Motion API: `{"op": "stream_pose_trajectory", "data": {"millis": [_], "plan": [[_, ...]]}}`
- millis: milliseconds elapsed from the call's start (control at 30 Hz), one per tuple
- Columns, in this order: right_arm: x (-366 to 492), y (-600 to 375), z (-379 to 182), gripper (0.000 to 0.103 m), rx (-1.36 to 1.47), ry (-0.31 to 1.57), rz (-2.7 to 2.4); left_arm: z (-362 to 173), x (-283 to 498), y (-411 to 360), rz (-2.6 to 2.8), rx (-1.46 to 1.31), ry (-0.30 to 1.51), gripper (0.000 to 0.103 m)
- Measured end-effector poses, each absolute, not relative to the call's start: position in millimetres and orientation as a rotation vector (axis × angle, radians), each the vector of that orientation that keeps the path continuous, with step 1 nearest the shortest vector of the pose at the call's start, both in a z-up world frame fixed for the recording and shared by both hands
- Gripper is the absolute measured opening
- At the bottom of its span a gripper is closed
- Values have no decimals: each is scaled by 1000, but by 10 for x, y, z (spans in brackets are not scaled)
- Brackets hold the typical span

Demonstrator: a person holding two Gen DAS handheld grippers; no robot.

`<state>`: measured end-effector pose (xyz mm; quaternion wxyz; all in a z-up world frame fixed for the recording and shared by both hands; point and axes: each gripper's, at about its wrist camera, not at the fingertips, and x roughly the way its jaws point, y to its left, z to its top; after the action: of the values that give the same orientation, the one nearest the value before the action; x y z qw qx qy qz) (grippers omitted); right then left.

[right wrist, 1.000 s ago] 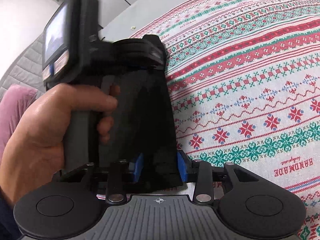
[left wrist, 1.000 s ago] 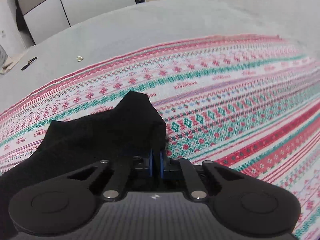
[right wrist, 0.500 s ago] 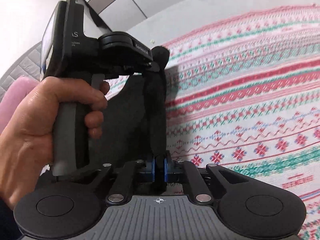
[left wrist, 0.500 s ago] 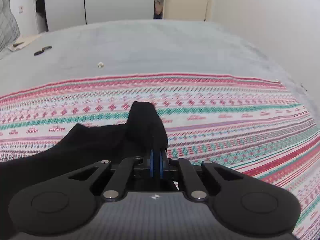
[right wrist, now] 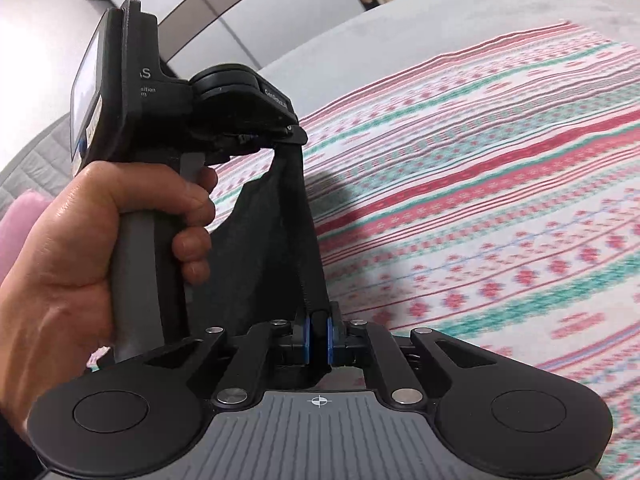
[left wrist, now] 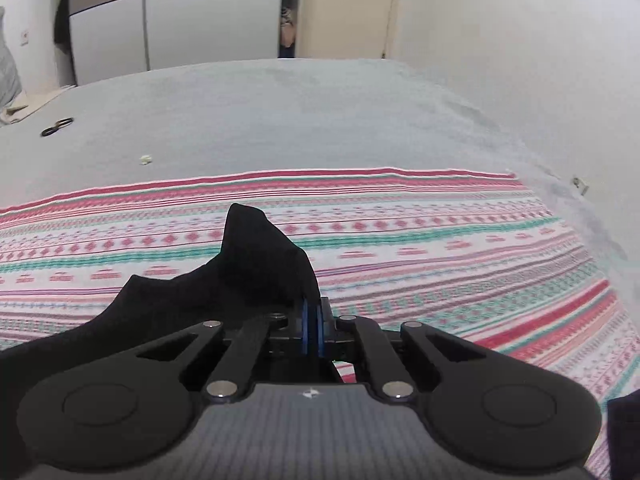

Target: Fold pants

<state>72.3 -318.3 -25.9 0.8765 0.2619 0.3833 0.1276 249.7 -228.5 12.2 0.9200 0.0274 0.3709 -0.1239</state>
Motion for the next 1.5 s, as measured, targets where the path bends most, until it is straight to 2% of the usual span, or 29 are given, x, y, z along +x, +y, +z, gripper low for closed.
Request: {"op": "stream_pose_trajectory", "data": {"millis": [300,433,633,800,1133,1300,1500], "plan": [[465,-3875,-334,6,554,805,104,97,2290,-3060,-339,73,770,25],[448,-3940,-409,6,564,840,83,-12,2295,-3185,-349,112,790,25],[372,-3741,-281,7,508,793,114,9,2350,-2998,-384,86,801,25],[429,-3594,-133,7,449,674,163,293,2358,-2602,-403,28,788,25],[349,-2616,180,7,352,482,437,803,2278,-1163,-405,-101,731,25],[297,-1904,241,7,247,478,566,833,2127,-395,-397,-161,708,25],[382,-1247,75,7,149,536,645,518,2031,407,-343,-240,738,25]]}}
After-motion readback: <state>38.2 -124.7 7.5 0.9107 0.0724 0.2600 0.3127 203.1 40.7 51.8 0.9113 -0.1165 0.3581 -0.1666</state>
